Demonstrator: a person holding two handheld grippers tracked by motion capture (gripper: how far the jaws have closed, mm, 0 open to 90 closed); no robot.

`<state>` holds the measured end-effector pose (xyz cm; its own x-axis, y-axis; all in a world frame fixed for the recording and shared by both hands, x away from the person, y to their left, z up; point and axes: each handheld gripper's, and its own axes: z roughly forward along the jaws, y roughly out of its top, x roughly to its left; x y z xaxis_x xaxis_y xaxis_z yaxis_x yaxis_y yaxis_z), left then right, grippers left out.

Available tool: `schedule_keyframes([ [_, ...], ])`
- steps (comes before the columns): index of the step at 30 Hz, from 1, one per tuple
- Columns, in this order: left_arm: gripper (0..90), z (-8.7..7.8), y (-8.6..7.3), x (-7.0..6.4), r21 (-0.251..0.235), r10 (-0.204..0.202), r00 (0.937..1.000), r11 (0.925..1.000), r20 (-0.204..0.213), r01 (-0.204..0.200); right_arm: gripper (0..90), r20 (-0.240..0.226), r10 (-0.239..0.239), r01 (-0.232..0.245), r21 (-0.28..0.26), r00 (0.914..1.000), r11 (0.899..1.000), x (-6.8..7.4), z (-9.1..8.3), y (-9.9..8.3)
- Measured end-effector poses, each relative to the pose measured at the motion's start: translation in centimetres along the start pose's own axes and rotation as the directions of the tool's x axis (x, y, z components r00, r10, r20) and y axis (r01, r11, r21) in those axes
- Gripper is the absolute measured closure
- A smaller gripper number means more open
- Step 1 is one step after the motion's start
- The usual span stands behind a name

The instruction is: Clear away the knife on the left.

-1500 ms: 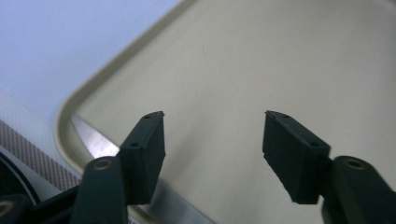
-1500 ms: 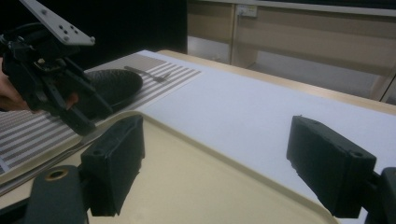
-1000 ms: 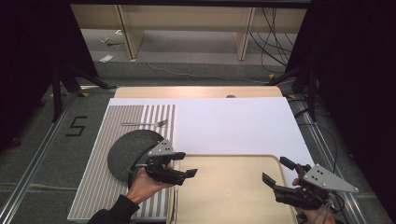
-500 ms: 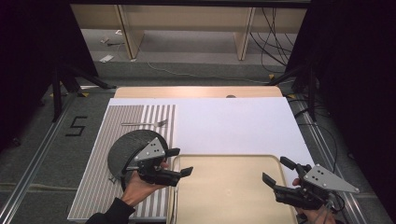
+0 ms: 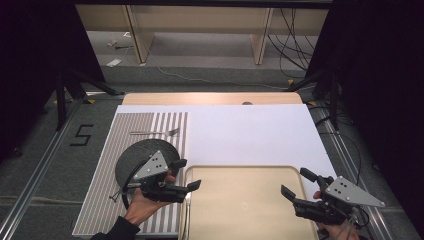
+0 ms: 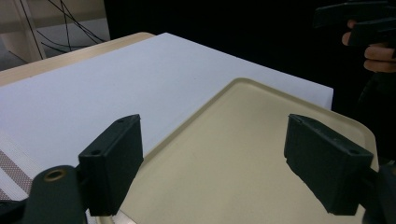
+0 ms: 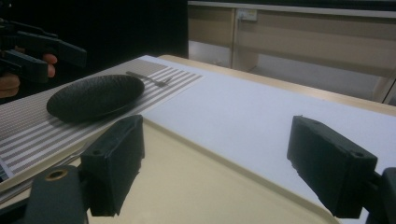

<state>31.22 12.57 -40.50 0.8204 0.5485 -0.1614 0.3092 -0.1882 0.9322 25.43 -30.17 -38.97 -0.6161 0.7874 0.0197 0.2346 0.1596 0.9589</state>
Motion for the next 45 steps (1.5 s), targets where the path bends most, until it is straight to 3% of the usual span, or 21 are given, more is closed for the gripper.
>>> schedule_keyframes([
  [11, 19.1, -1.6, -0.4, -0.4, -0.050, -0.009, 0.9987, 0.9987, -0.050, 0.007, 19.5, -0.005, 0.006, -0.006, -0.005, 1.0000, 1.000, -0.1, 0.1, 0.0],
  [13, 19.0, -1.8, -0.5, -0.6, -0.044, -0.003, 0.9990, 0.9990, -0.044, 0.002, 19.4, -0.007, 0.007, -0.007, -0.003, 1.0000, 1.000, 0.0, 0.1, 0.0],
  [22, 18.3, -2.2, -0.9, -0.8, -0.063, -0.016, 0.9957, 0.9980, -0.092, 0.010, 19.0, -0.015, 0.019, -0.019, -0.004, 0.9997, 1.000, 0.0, 0.0, 0.0],
  [45, 18.2, -1.9, -0.9, -0.8, -0.044, -0.008, 0.9974, 0.9990, -0.072, 0.005, 18.7, -0.027, 0.003, -0.003, 0.005, 0.9996, 1.000, 0.2, 0.1, 0.0],
])
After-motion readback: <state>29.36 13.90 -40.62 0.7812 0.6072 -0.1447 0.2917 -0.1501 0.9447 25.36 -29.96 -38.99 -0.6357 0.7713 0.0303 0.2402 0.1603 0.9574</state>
